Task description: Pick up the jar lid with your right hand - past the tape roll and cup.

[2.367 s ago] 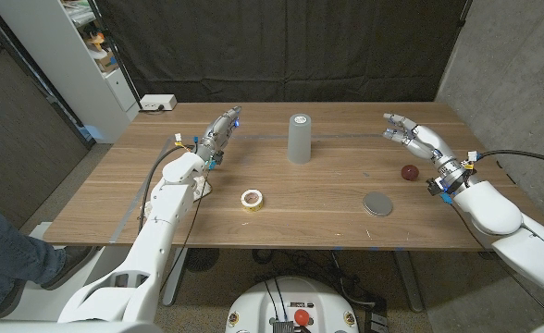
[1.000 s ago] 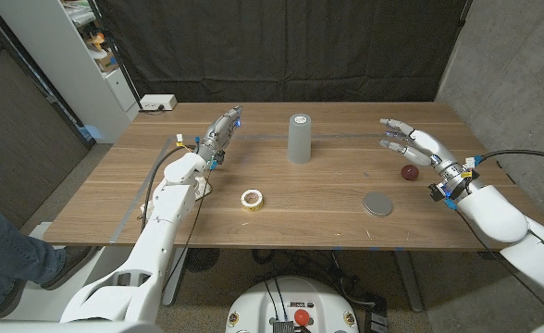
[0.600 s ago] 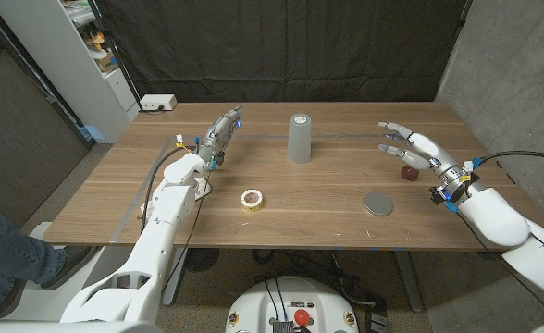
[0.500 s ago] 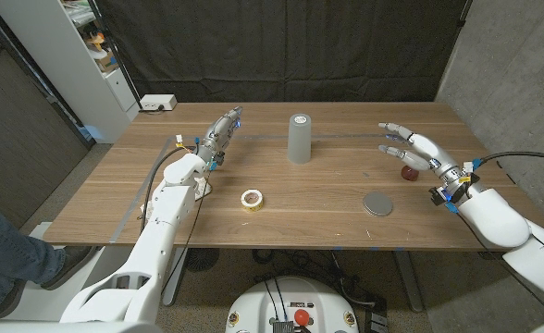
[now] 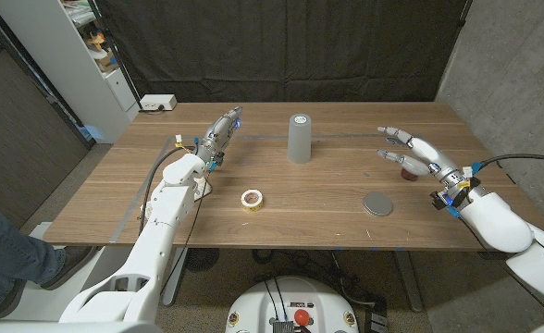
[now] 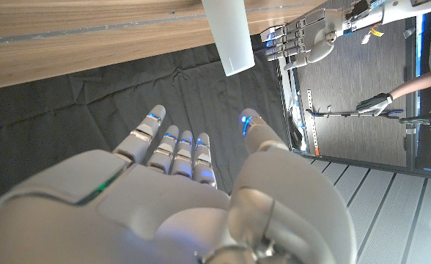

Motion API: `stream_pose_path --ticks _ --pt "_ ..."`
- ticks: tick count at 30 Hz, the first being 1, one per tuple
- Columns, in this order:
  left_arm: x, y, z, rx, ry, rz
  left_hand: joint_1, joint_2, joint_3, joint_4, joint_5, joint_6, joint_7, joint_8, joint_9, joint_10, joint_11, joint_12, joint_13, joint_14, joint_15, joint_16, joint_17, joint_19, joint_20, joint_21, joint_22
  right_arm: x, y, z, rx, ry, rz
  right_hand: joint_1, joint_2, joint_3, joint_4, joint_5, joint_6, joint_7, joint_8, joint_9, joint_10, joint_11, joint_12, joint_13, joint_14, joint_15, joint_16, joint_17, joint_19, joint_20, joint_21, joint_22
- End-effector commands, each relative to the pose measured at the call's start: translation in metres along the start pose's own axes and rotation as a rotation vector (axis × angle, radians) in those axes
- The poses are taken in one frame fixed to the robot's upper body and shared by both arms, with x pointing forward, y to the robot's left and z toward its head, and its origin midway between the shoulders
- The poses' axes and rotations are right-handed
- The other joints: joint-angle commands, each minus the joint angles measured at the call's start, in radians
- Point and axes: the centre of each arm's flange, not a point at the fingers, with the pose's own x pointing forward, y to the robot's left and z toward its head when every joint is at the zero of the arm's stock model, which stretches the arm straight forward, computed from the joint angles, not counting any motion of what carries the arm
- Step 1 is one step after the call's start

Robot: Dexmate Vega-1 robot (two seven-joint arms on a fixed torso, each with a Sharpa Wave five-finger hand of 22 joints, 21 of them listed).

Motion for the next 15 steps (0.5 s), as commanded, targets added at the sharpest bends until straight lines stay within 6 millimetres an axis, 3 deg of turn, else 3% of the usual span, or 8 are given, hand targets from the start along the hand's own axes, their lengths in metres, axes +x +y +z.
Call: stream_pose_path --ticks 1,15 --pt "-0.001 -0.0025 0.002 0.003 -0.007 0.001 0.002 0.008 0.0 -0.007 0.006 0.005 0.003 0.005 0.004 -0.009 0.004 0.009 -0.001 -0.008 0.004 0.003 0.003 -0.025 0.008 -0.003 0.002 -0.0064 0.0008 0.003 -0.025 0.003 0.022 0.002 -0.008 0.008 0.001 -0.001 0.005 -0.006 0.001 0.001 0.0 -0.006 -0.001 0.0 0.003 0.001 -0.001 0.002 0.0 0.001 0.0 0.003" --pt "-0.0011 -0.0066 -0.0009 -0.003 0.005 0.003 0.001 0.009 0.0 -0.01 0.007 0.005 0.003 0.005 0.004 -0.011 0.003 0.008 -0.001 -0.008 0.004 0.003 0.003 -0.025 0.009 -0.005 0.002 -0.0071 0.0012 0.005 -0.068 -0.018 0.053 0.003 -0.014 0.009 0.002 -0.002 0.005 -0.007 0.001 0.001 0.0 -0.008 -0.001 0.0 0.002 0.0 -0.001 0.003 -0.001 0.003 0.0 0.003"
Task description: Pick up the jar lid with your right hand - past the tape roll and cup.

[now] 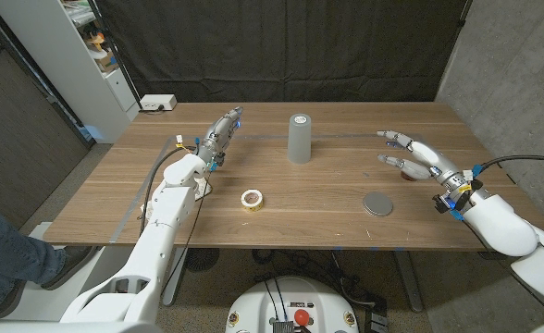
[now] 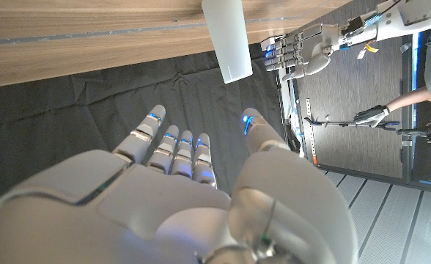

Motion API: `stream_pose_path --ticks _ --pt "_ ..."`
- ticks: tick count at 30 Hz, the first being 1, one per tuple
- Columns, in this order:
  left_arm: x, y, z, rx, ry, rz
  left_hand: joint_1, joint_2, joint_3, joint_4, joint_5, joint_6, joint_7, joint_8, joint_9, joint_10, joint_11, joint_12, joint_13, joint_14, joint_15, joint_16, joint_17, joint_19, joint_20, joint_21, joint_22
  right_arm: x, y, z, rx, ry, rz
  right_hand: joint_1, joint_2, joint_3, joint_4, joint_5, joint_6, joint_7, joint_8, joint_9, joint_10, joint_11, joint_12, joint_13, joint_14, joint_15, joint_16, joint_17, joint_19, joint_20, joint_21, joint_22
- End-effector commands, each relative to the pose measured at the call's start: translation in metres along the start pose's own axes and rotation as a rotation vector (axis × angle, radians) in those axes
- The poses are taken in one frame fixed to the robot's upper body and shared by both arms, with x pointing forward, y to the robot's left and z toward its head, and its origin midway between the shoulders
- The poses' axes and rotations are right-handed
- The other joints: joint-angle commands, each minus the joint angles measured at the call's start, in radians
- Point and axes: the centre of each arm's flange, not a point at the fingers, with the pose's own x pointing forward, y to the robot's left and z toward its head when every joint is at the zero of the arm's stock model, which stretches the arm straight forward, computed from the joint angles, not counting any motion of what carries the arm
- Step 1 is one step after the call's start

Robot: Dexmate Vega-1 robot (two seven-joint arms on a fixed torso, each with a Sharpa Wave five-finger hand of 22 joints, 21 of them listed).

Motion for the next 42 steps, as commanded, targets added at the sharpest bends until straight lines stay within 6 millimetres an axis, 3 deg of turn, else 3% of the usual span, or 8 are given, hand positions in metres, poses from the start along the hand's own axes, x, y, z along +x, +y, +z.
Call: stream_pose_path --ticks 1,42 --pt "-0.0004 -0.0028 -0.0002 -0.003 0.006 0.001 0.001 0.009 0.004 -0.006 0.007 0.004 0.003 0.004 0.004 -0.009 0.002 0.008 -0.001 -0.008 0.004 0.003 0.003 -0.025 0.009 -0.005 0.002 -0.0012 0.0005 0.0027 -0.032 -0.022 0.027 -0.001 -0.01 0.009 0.003 -0.003 0.001 -0.003 0.001 0.001 0.0 -0.008 -0.001 0.0 0.002 0.0 -0.001 0.003 -0.001 0.002 0.0 0.003" --pt "0.0019 -0.0109 -0.0023 0.001 0.011 -0.002 -0.003 0.011 0.004 -0.012 0.007 0.004 0.003 0.004 0.004 -0.011 0.0 0.008 -0.001 -0.011 0.005 0.002 0.003 -0.027 0.012 -0.01 0.003 -0.0043 0.0089 0.0069 -0.182 -0.048 0.079 0.004 -0.021 0.017 0.006 -0.002 -0.001 -0.011 0.0 0.001 -0.004 -0.014 -0.001 0.0 -0.003 -0.003 -0.002 0.004 -0.012 0.005 -0.001 0.003"
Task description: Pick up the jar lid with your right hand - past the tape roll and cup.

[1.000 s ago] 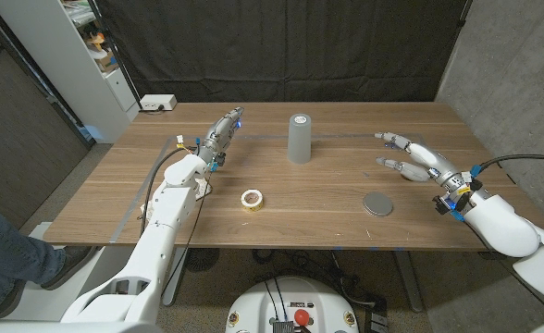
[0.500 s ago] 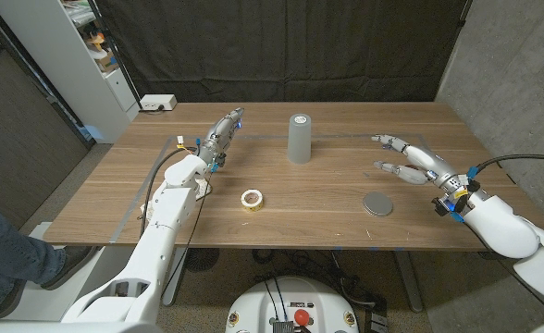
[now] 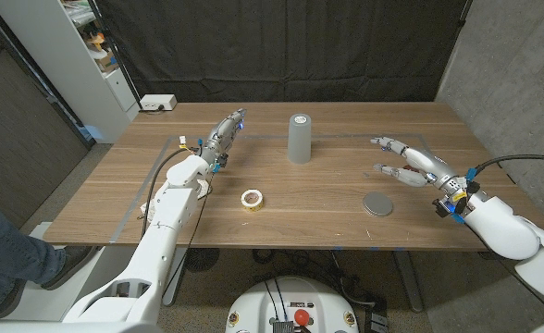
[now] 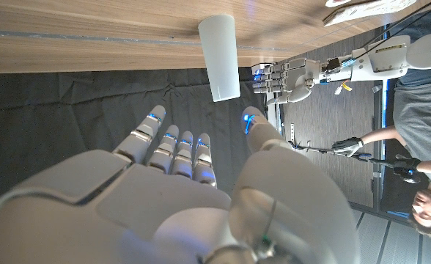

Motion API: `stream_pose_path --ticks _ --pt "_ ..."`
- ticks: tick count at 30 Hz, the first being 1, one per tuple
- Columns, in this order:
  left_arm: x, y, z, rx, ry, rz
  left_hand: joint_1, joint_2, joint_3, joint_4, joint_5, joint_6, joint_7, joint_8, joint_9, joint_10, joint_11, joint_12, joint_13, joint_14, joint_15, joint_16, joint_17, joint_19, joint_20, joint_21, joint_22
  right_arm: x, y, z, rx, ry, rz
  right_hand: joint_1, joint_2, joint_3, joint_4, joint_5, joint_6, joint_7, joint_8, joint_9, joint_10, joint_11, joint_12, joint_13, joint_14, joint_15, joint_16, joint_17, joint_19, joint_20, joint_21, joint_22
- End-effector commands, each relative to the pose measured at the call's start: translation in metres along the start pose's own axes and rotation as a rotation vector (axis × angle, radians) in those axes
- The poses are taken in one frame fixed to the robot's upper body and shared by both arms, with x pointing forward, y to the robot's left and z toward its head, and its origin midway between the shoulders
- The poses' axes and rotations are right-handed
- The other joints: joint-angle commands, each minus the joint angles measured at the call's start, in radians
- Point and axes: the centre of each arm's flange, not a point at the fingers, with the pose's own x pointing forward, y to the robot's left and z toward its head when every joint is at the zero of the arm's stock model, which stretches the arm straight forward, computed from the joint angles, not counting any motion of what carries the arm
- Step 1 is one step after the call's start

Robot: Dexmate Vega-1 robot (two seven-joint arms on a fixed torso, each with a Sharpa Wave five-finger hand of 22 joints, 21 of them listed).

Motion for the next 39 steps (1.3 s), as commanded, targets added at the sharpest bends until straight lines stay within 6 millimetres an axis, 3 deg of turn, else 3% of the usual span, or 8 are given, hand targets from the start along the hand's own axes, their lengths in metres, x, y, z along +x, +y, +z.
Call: stream_pose_path --ticks 1,22,28,39 --pt "0.003 -0.001 -0.001 -0.004 -0.002 0.002 0.001 0.007 0.001 -0.003 0.007 0.004 0.003 0.004 0.004 -0.011 0.0 0.008 -0.001 -0.012 0.004 0.002 0.003 -0.027 0.012 -0.003 0.003 0.0 0.001 0.003 -0.066 -0.006 0.015 0.003 -0.009 0.009 -0.002 -0.003 0.001 -0.009 0.0 0.001 0.004 -0.007 -0.001 0.0 -0.003 -0.003 -0.002 0.001 -0.001 0.002 -0.001 0.003" --pt "0.009 -0.005 0.004 0.012 0.0 -0.015 -0.002 0.007 0.0 -0.005 0.007 0.007 0.003 0.005 0.004 -0.011 0.002 0.009 -0.001 -0.013 0.005 0.002 0.004 -0.028 0.011 -0.004 0.003 -0.002 0.005 0.013 -0.184 0.0 0.063 0.011 -0.029 0.01 -0.009 -0.002 -0.002 -0.015 0.0 0.001 0.0 -0.007 -0.002 0.0 -0.009 0.002 -0.005 -0.001 0.0 0.018 0.0 0.003" --pt "0.009 -0.006 0.003 0.016 0.007 -0.014 -0.003 0.007 0.0 -0.006 0.007 0.008 0.004 0.005 0.004 -0.012 0.004 0.009 -0.001 -0.013 0.005 0.002 0.004 -0.029 0.012 -0.005 0.003 -0.001 0.008 0.015 -0.216 0.009 0.087 0.017 -0.043 0.01 -0.012 -0.001 0.003 0.002 0.002 0.001 0.006 0.001 0.001 0.0 -0.003 0.001 -0.003 -0.002 0.003 0.015 0.002 0.003" --pt "0.006 -0.005 0.006 0.021 0.001 -0.008 -0.005 0.007 0.0 -0.007 0.006 0.007 0.004 0.004 0.004 -0.014 0.003 0.008 -0.001 -0.017 0.005 0.002 0.004 -0.032 0.011 -0.007 0.003 -0.001 0.009 0.016 -0.254 0.008 0.116 0.02 -0.058 0.009 -0.012 0.0 0.003 -0.001 0.002 0.001 0.004 0.0 0.0 0.0 0.0 0.003 -0.002 -0.003 0.004 0.016 0.002 0.003"
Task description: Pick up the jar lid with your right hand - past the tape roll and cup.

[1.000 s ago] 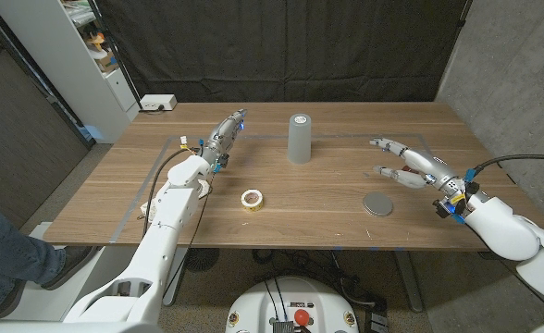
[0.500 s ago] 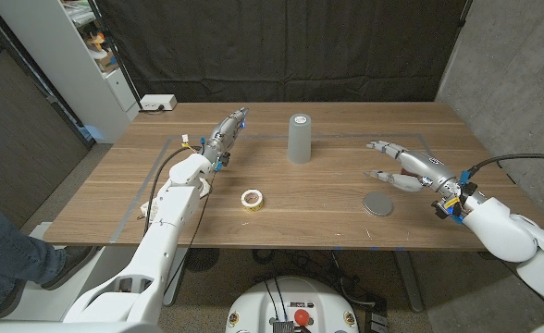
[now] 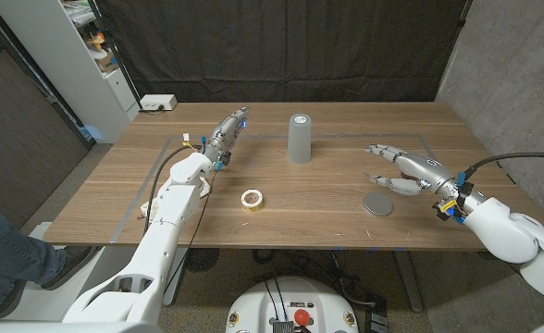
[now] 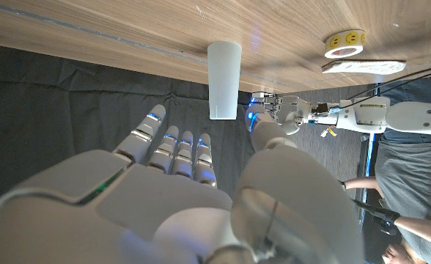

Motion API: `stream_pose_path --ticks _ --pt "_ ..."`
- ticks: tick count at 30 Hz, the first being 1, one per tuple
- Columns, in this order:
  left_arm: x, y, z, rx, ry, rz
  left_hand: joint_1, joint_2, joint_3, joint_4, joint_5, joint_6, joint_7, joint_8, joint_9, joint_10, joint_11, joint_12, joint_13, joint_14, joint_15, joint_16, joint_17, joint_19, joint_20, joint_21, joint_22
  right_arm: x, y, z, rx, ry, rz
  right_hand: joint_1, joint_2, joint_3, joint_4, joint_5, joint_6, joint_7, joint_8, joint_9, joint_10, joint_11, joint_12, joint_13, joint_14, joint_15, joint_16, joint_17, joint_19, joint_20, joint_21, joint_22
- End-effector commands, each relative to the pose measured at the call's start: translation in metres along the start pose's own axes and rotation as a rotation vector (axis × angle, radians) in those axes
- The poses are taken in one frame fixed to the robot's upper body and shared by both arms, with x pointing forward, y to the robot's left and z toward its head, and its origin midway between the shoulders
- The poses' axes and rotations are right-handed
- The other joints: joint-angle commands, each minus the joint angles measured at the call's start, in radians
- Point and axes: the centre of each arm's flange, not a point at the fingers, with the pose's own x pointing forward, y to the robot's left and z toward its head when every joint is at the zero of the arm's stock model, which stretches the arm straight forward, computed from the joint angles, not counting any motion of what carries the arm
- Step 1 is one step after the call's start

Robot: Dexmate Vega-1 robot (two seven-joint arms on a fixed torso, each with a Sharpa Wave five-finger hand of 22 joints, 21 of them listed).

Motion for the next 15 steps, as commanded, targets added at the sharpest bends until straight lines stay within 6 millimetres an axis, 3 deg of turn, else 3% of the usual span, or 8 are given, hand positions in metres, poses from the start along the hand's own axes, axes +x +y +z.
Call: stream_pose_path --ticks 1,15 --pt "-0.0027 -0.0001 0.0006 0.004 0.005 0.006 -0.001 0.003 0.002 -0.005 0.006 0.007 0.004 0.004 0.004 -0.009 -0.001 0.008 -0.001 -0.013 0.002 0.002 0.004 -0.03 0.009 -0.003 0.003 -0.0006 0.0005 0.0049 -0.047 -0.005 0.029 -0.001 -0.011 0.002 -0.005 0.0 0.004 0.0 0.002 0.001 0.004 0.0 0.0 0.0 0.007 0.003 0.003 0.0 0.005 0.004 0.002 0.003" --pt "-0.0053 0.0 0.0005 0.006 0.003 0.005 -0.002 0.004 0.002 -0.006 0.006 0.005 0.004 0.004 0.004 -0.011 -0.002 0.007 -0.001 -0.014 0.001 0.002 0.004 -0.032 0.012 -0.004 0.003 -0.0034 0.0028 0.0119 -0.082 -0.002 0.042 0.002 -0.023 0.001 -0.005 0.002 0.001 -0.005 0.001 0.001 0.003 -0.001 0.0 0.0 0.007 0.005 0.002 -0.001 0.006 0.007 0.002 0.003"
